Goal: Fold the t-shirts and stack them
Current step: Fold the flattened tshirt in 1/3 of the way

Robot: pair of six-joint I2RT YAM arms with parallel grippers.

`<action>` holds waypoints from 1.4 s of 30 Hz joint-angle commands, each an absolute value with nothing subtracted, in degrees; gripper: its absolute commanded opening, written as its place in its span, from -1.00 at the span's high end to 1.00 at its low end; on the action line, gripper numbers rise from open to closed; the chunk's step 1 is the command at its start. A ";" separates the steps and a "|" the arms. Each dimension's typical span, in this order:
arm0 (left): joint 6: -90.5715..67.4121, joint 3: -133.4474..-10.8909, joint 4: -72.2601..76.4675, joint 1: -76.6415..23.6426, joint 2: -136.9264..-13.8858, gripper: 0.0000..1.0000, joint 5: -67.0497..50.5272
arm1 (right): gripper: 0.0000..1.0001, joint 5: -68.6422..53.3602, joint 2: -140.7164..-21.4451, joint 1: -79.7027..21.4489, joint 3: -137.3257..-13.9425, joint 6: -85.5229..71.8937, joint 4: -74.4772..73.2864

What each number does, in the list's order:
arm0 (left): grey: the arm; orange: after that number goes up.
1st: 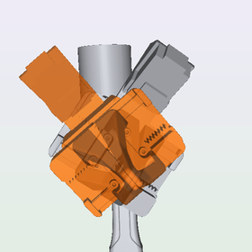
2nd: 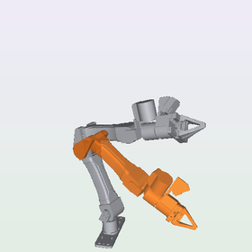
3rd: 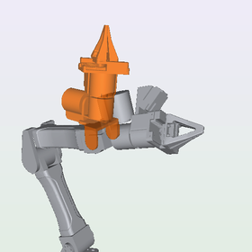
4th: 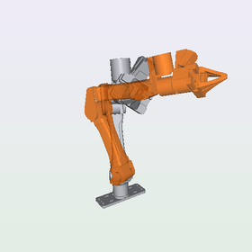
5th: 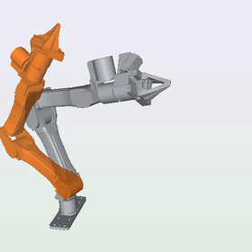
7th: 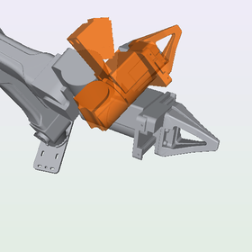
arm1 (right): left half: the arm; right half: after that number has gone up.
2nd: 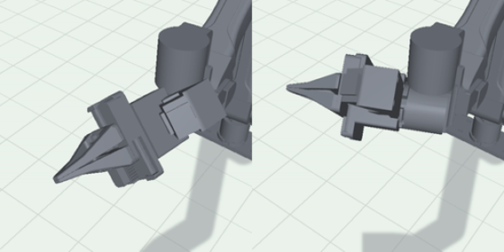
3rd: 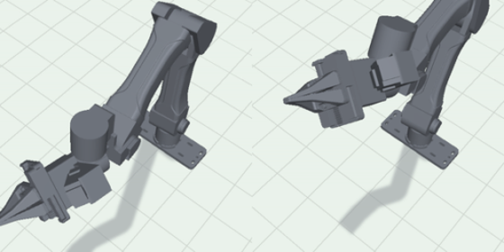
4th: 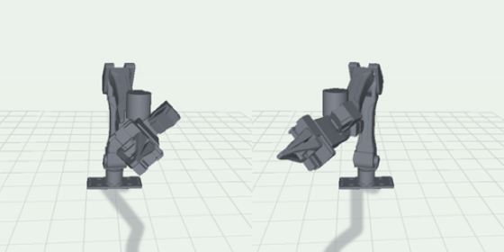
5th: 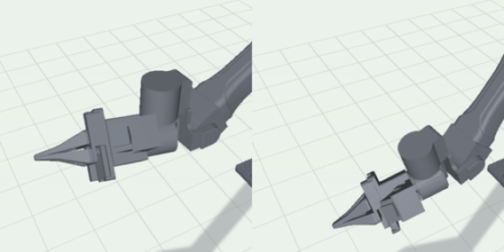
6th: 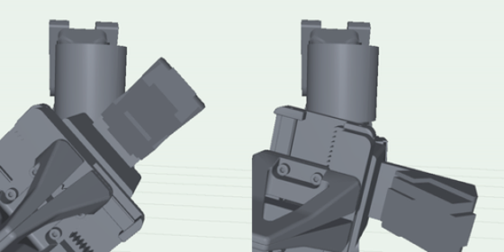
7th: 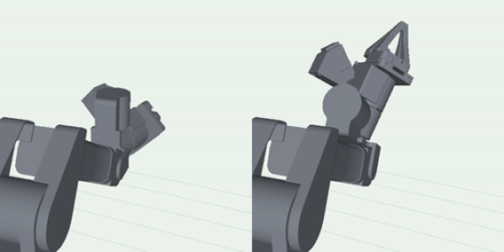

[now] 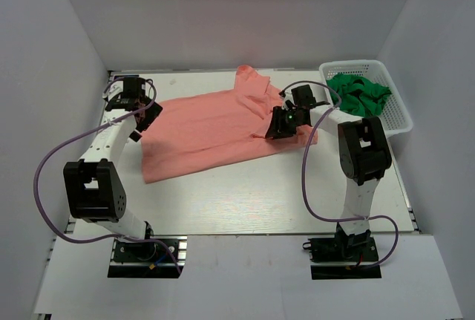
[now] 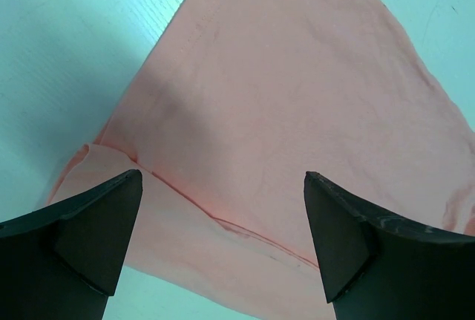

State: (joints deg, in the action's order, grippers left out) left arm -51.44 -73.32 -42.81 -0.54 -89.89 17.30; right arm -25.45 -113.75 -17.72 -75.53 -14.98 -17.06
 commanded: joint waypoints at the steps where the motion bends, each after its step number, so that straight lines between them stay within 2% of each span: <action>1: -50.89 -72.60 -42.28 -0.26 -87.19 -1.00 18.45 | 0.20 -25.40 -114.08 -17.93 -76.90 -18.18 -13.19; 2: -50.89 -72.60 -42.80 -0.26 -87.19 -1.00 18.46 | 0.32 -25.57 -114.08 -18.02 -77.25 -18.63 -12.40; 3: -50.89 -72.60 -43.32 -0.26 -87.19 -1.00 18.46 | 0.54 -25.66 -114.00 -17.93 -77.34 -19.33 -11.78; 6: -50.89 -72.60 -43.33 -0.26 -87.19 -1.00 18.98 | 0.73 -25.49 -114.17 -18.02 -79.18 -20.56 -11.16; 9: -50.89 -72.08 -43.33 -0.26 -87.19 -1.00 18.98 | 0.76 -25.66 -114.87 -18.02 -81.38 -20.83 -11.16; 11: -50.89 -72.07 -43.33 -0.26 -87.19 -1.00 18.98 | 1.00 -26.10 -116.63 -18.02 -83.48 -20.65 -11.51; 32: -50.89 -71.37 -42.80 -0.26 -90.43 -1.00 17.05 | 1.00 -26.63 -130.78 -21.97 -103.18 -13.36 -14.59; 38: -50.89 -71.37 -42.80 -0.26 -90.44 -1.00 17.05 | 0.65 -27.51 -131.49 -23.03 -105.46 -9.68 -15.82; 40: -50.89 -71.37 -42.80 -0.26 -90.44 -1.00 16.53 | 0.34 -26.37 -131.75 -23.81 -106.08 -7.57 -16.96; 41: -50.89 -71.37 -42.80 -0.26 -90.44 -1.00 16.52 | 0.04 -25.15 -131.66 -23.91 -107.13 -6.60 -18.62; 42: -50.89 -71.37 -42.80 -0.26 -90.44 -1.00 16.52 | -0.79 -24.79 -131.75 -24.08 -108.10 -6.07 -19.07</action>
State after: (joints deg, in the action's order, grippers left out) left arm -51.42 -71.61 -42.94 -0.54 -91.29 17.02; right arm -25.63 -131.96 -23.24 -103.59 -10.68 -17.19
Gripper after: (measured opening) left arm 0.997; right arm 0.611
